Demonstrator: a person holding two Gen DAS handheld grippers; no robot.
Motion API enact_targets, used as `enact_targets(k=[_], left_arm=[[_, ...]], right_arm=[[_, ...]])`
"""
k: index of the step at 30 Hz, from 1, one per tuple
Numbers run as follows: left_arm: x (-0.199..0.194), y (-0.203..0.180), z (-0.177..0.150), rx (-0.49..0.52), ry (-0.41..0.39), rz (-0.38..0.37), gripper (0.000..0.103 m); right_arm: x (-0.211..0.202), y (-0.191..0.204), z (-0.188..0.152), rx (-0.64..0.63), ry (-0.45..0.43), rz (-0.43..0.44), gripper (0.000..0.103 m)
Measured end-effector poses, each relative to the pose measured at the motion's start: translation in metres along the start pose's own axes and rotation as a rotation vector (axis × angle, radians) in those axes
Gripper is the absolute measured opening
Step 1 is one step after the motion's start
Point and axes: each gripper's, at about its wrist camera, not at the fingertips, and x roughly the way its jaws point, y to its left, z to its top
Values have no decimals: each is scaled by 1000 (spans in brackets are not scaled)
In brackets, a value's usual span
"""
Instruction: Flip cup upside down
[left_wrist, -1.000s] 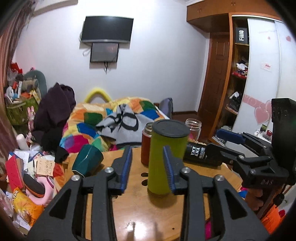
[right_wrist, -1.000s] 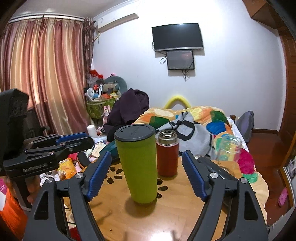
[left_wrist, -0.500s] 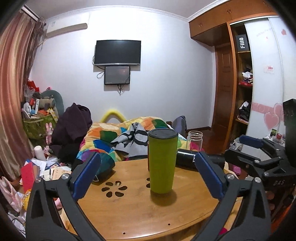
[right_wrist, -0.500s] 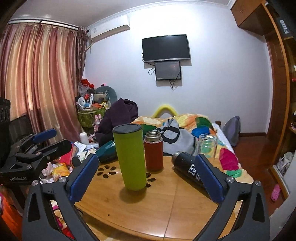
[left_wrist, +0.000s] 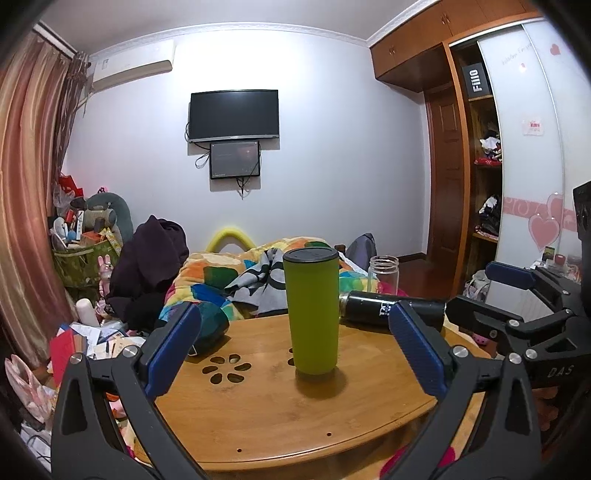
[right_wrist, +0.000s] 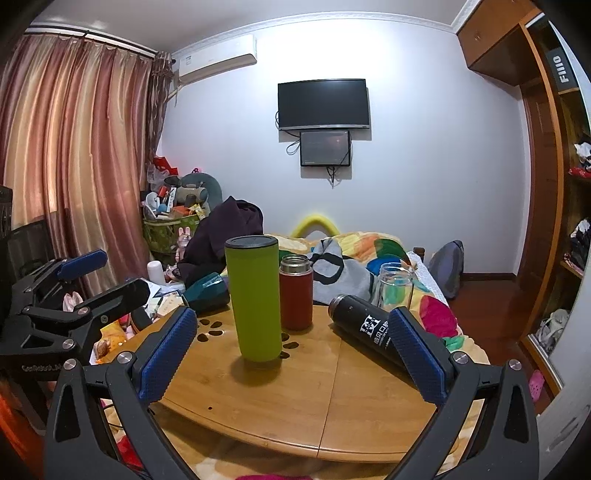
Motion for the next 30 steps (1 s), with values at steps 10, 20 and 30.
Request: enact_targets(k=[10,20,30], left_arm=[[-2,2,-2,-24,10,2,103],[-1,3,-2,-27,14,0,103],[-1,3,-3,-23,13,1,103]], right_arm=[[2,0,0,6,7,1,103],[3,3,-4,2,4,5,103],[2,4,-5,4,3,4,103]])
